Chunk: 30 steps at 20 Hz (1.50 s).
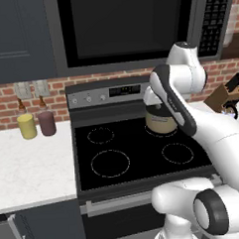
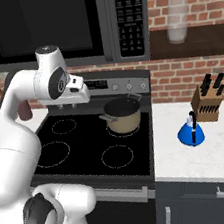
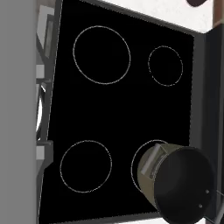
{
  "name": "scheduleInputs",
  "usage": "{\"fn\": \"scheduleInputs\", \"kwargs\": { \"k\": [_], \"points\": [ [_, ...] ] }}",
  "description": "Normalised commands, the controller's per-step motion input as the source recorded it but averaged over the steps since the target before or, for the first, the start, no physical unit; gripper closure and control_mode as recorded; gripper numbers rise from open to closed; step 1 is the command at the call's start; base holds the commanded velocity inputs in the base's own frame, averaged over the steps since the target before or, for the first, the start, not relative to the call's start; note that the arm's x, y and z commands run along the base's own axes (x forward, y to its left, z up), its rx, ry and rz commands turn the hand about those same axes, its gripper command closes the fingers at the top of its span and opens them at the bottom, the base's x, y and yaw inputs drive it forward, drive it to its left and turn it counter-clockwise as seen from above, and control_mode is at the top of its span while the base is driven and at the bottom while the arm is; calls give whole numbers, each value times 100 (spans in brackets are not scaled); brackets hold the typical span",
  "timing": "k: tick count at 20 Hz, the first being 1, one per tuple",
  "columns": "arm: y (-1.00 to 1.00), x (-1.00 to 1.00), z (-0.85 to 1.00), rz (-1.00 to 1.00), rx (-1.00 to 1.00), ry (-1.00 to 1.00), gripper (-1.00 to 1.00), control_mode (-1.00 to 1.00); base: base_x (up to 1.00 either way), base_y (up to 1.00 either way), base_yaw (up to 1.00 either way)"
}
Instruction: Pick the kettle from the counter and place it on a stove burner. Then turn the burner on.
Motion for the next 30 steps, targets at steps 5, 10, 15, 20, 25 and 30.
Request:
{"fn": "scheduleInputs", "kwargs": {
  "k": [5, 10, 15, 20, 25, 30],
  "points": [
    [2, 5, -3, -2, -2, 1, -100, -100, 0, 0, 0],
    [-82, -85, 0, -1, 0, -39, -100, -100, 0, 0, 0],
    [-100, -91, 0, -10, 0, -42, -100, -100, 0, 0, 0],
    [-100, -68, 0, -10, 0, -29, -100, -100, 0, 0, 0],
    [-100, -31, 4, -15, 0, -5, -100, -100, 0, 0, 0],
    [-100, -4, 9, -15, 0, 12, -100, -100, 0, 0, 0]
  ]
}}
